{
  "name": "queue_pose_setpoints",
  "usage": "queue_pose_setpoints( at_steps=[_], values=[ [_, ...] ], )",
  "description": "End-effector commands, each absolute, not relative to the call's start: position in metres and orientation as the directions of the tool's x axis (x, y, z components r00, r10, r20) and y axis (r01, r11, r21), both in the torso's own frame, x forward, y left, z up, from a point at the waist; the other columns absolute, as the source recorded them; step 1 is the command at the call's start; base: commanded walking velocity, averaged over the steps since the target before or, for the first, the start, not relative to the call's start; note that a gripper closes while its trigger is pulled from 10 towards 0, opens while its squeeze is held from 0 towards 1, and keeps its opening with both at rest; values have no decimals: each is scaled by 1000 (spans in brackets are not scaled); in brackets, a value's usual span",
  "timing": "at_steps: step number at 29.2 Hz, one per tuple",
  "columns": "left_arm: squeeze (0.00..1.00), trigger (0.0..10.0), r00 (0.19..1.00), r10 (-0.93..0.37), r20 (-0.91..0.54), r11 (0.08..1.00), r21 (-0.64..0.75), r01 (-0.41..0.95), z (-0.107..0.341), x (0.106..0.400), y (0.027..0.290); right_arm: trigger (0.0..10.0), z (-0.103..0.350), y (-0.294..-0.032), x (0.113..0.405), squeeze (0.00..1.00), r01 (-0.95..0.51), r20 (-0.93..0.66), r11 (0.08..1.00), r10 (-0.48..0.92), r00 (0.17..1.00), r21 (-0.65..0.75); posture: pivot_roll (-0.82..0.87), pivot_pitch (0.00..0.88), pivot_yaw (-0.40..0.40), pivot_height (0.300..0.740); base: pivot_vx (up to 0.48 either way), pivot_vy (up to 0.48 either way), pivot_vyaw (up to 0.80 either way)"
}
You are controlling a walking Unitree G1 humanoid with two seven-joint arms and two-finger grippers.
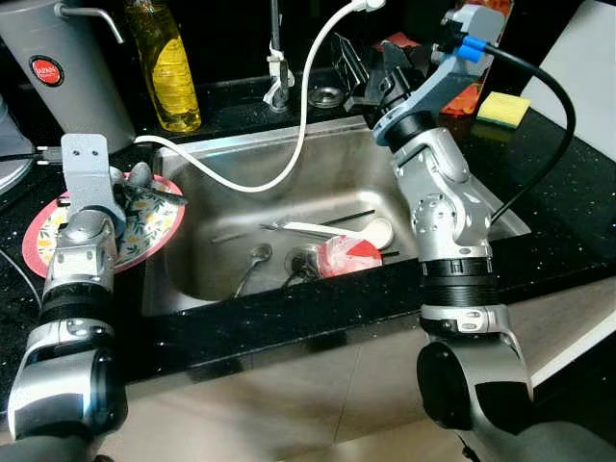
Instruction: Kitchen organization
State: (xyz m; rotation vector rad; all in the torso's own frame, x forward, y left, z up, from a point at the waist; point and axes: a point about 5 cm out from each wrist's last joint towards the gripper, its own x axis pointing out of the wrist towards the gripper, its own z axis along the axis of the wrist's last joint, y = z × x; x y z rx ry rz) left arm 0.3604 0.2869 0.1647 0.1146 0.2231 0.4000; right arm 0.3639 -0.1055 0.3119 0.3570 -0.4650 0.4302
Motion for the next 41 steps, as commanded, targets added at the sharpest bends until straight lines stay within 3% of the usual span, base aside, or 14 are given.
queue_pose_setpoints(
  at_steps=[1,9,13,19,22,25,26,27,28,30,31,35,37,41],
  values=[
    [0,10000,794,482,-370,876,213,-433,120,338,304,10000,313,-101,365,0,-485,495,843,328,805,231,158,0,13,740,0,0,0],
    [0,10000,870,482,-101,872,154,-465,184,332,296,10000,311,-105,363,0,-473,493,851,318,810,227,151,0,29,740,0,0,0],
    [0,10000,706,707,39,702,85,-707,220,301,306,10000,309,-108,363,0,-461,489,856,306,817,234,161,0,38,740,0,0,0],
    [0,10000,572,818,55,567,84,-819,232,264,337,10000,307,-105,362,0,-470,486,850,316,815,237,199,1,37,740,0,0,0],
    [0,10000,527,850,19,522,111,-846,232,238,349,10000,306,-103,363,0,-476,484,847,322,814,237,205,2,38,740,0,0,0],
    [0,10000,444,888,-122,454,74,-888,213,204,363,10000,304,-101,365,0,-484,476,841,332,814,241,222,7,32,740,0,0,0],
    [322,10000,409,899,-160,423,68,-904,208,193,367,10000,303,-100,365,0,-488,472,838,338,814,242,222,7,32,740,0,0,0],
    [322,10000,409,899,-160,423,68,-904,208,193,367,10000,303,-100,365,0,-488,472,838,338,814,242,222,7,32,740,0,0,0],
    [922,10000,384,906,-179,400,62,-914,205,185,372,10000,302,-99,365,0,-493,470,836,343,813,242,250,12,10,740,0,0,0],
    [922,10000,384,906,-179,400,62,-914,205,185,372,10000,302,-99,365,0,-493,470,836,343,813,242,250,12,10,740,0,0,0],
    [1000,10000,354,917,-186,370,62,-927,204,175,380,10000,302,-96,366,0,-503,466,831,356,810,240,262,13,1,740,0,0,0],
    [1000,10000,261,937,-232,274,26,-961,201,160,401,10000,304,-91,369,0,-520,469,820,372,801,238,269,9,-7,740,0,0,0],
    [1000,10000,251,936,-248,263,13,-965,199,158,405,10000,304,-90,369,0,-522,470,819,373,800,238,269,8,-9,740,0,0,0],
    [1000,10000,333,904,-267,344,-8,-939,199,162,411,10000,305,-91,368,0,-524,472,819,376,797,233,265,6,-9,740,0,0,0]
  ],
)
